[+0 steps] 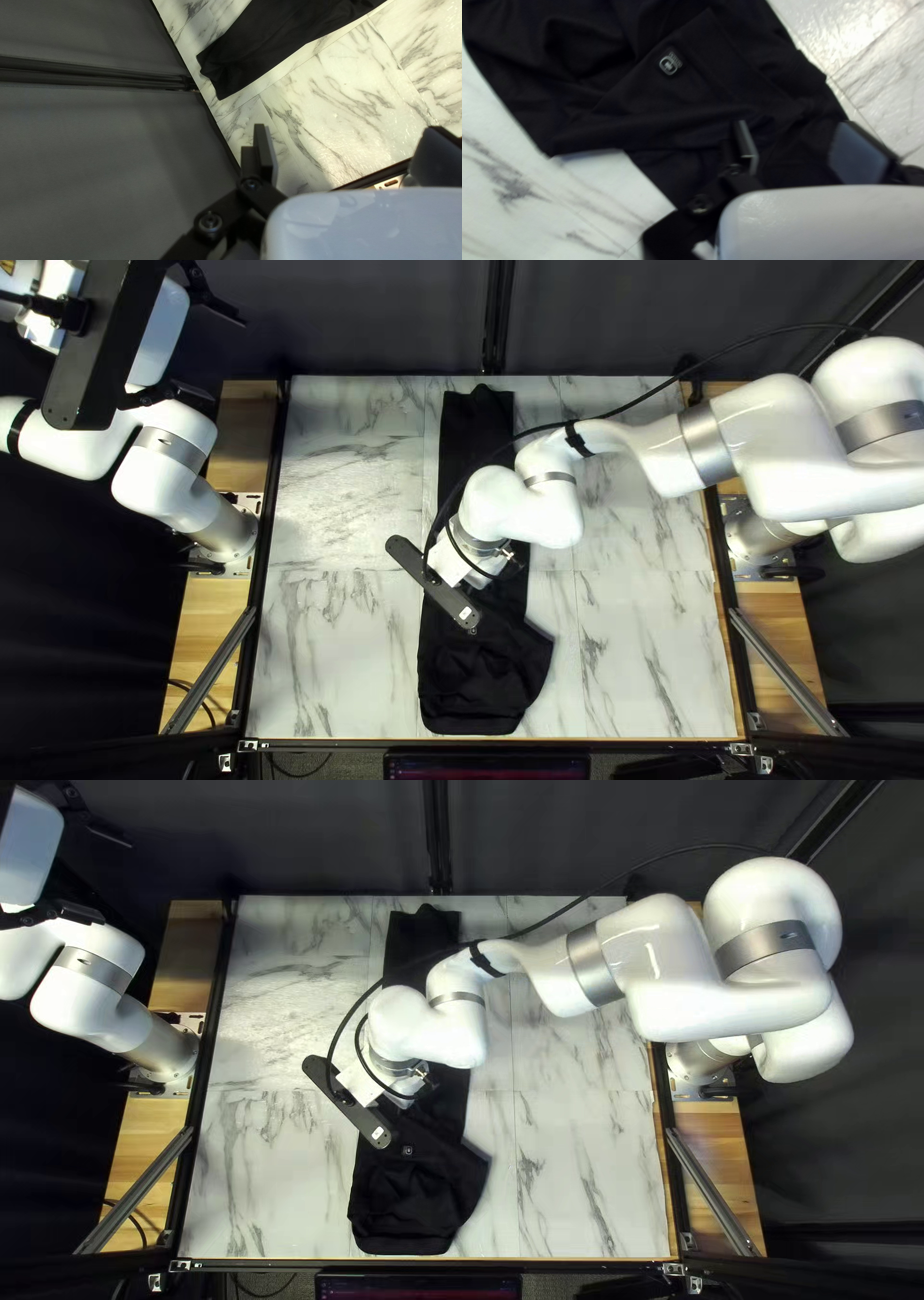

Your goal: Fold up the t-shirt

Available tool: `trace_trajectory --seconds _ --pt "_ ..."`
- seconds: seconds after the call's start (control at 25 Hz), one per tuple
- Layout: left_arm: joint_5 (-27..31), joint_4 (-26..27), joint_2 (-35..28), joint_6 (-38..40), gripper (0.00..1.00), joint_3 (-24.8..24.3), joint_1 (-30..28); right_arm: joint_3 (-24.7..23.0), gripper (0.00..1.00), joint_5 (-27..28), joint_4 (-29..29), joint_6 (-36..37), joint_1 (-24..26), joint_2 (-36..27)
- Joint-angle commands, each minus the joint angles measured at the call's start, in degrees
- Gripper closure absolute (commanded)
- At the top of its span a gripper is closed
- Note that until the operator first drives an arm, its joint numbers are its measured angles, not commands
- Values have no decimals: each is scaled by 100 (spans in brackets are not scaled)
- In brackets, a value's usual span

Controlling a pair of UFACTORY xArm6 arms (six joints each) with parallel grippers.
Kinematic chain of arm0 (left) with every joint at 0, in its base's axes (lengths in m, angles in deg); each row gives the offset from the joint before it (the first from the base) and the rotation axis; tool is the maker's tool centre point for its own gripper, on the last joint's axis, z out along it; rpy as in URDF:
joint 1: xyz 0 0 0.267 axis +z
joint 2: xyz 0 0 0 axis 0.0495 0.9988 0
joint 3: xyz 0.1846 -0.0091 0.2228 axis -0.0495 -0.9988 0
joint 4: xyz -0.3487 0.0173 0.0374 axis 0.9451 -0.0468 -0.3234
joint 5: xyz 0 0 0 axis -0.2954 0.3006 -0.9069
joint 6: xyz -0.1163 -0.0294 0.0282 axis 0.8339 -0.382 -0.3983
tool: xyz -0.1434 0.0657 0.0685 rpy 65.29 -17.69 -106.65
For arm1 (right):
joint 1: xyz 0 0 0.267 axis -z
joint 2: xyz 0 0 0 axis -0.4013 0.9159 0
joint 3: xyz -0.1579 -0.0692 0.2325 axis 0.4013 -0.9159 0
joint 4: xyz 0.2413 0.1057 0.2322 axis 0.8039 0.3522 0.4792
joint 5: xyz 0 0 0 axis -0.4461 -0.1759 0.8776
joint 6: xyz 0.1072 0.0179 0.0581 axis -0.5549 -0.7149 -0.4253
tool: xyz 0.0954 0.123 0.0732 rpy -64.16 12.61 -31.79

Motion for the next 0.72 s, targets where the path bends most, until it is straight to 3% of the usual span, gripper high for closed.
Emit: trace_trajectory --seconds 0.04,0.28,0.52,0.72 --pt "0 0 0 0 0 0 0 105 0 -45 -390 -310 -357 187" --pt "0 0 0 0 0 0 0 149 0 -106 -715 -713 -761 330" --pt "0 0 0 0 0 0 0 752 0 613 -1037 -2138 -1056 726" --pt "0 0 0 0 0 0 0 752 0 613 -1037 -2138 -1056 726"
